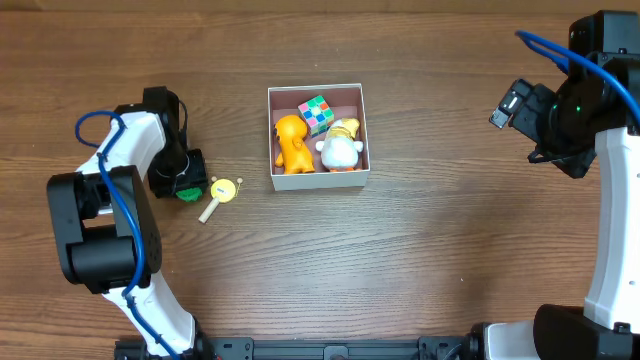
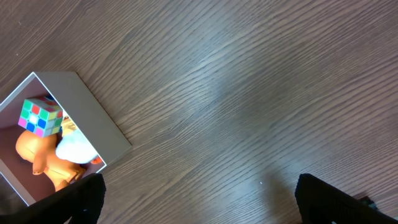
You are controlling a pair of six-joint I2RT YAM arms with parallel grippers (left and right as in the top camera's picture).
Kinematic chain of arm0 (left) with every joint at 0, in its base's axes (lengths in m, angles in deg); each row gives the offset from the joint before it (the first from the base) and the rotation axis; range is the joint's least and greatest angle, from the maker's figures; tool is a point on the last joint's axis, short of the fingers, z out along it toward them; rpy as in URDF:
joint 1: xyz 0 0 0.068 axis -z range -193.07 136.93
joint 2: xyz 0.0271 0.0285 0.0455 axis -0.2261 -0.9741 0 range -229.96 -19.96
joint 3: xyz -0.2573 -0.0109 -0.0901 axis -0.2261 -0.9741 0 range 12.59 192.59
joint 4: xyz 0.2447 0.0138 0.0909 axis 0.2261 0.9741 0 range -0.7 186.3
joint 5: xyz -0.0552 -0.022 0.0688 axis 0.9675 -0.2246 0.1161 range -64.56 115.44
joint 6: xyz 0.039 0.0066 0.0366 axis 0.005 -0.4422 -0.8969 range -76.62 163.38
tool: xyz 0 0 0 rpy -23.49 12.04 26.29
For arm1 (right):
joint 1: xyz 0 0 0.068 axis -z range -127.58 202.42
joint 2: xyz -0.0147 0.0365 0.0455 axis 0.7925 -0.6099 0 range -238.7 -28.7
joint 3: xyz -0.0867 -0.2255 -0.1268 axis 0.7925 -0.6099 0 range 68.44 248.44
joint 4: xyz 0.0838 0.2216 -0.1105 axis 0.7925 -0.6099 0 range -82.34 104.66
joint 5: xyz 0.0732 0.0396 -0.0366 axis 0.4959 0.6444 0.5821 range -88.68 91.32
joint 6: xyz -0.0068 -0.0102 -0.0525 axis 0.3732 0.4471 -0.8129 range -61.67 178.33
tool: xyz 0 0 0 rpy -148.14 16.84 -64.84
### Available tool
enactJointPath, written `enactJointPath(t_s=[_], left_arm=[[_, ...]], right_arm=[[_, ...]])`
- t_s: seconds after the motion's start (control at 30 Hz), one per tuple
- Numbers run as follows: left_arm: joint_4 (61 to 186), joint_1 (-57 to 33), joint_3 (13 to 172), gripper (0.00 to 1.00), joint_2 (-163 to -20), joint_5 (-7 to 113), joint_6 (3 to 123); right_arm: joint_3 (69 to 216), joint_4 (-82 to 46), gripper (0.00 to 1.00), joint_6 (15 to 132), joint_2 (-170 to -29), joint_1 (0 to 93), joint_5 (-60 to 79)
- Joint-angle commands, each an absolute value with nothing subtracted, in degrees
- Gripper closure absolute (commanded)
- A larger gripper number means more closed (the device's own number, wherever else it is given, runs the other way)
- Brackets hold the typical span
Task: Pack container
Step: 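Carry the green toy into the box and release it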
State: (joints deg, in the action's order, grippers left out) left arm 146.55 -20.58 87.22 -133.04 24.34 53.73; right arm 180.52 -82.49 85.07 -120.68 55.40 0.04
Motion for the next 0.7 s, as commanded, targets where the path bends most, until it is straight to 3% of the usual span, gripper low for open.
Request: enactJointPath(t_s=[0.0, 0.3, 0.53, 0.67], left_arm=[[150.77, -20.18, 94.15, 0.44, -126.74, 23.97, 54.05], [158.13, -10.98, 106.96, 0.46, -117.67, 31.09, 52.55], [150.35, 5.10, 109.19, 0.48, -117.91, 32.62, 55.39], [145.57, 12.45, 109.17, 0.47, -121.91, 26.02, 59.06]], right_arm=[[181.24, -82.38, 0.00, 84.94, -119.02, 55.60, 0.15], [181.24, -82.38, 0.00, 84.94, -119.02, 55.60, 0.15], [181.24, -82.38, 0.00, 84.96, -119.02, 55.60, 0.19], [181.24, -82.38, 0.00, 84.96, -119.02, 55.60, 0.19]])
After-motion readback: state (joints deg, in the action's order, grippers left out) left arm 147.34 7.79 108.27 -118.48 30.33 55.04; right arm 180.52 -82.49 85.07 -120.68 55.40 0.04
